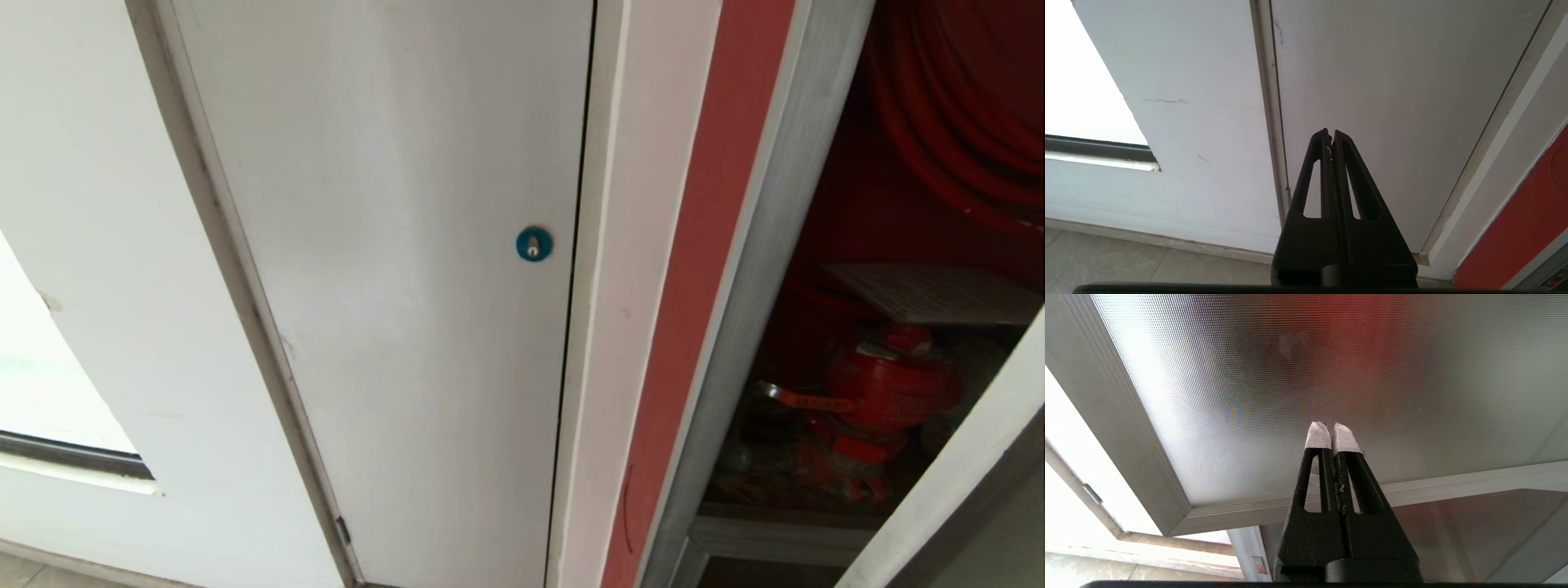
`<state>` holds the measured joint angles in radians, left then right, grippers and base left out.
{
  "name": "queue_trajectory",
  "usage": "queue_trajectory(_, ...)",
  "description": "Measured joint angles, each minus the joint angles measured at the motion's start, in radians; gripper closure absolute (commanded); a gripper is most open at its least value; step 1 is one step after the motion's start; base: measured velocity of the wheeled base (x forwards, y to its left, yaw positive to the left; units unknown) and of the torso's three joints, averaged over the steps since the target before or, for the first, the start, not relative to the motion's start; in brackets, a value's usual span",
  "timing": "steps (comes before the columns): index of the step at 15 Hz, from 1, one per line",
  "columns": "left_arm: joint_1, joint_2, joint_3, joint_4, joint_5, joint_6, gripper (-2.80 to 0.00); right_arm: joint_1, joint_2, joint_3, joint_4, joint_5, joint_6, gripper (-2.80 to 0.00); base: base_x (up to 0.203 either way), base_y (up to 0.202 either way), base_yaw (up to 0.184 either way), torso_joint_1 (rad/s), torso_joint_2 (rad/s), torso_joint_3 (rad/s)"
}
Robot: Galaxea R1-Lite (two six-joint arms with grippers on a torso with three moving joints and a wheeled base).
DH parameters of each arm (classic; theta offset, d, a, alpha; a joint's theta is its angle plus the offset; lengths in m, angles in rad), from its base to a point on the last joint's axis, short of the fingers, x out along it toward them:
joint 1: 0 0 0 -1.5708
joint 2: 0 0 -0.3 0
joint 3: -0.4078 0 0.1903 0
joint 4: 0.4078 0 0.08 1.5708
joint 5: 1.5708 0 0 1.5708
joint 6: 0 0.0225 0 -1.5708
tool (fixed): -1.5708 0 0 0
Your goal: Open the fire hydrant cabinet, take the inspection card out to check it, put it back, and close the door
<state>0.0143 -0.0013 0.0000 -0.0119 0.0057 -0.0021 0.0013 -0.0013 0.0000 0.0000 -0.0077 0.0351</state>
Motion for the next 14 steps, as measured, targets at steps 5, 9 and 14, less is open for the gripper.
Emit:
queue_trajectory(5,0.0,0.0,0.0,0.0,0.0,0.0,0.0,0.0,0.0,0.0,0.0,0.0,0.0,0.0,0.0,0.0,0.0,0.0,0.0,0.0)
queue_trajectory(9,0.0,0.0,0.0,0.0,0.0,0.001,0.0,0.0,0.0,0.0,0.0,0.0,-0.001,0.0,0.0,0.0,0.0,0.0,0.0,0.0)
queue_trajectory(14,0.0,0.0,0.0,0.0,0.0,0.001,0.0,0.0,0.0,0.0,-0.001,0.0,-0.003,0.0,0.0,0.0,0.0,0.0,0.0,0.0)
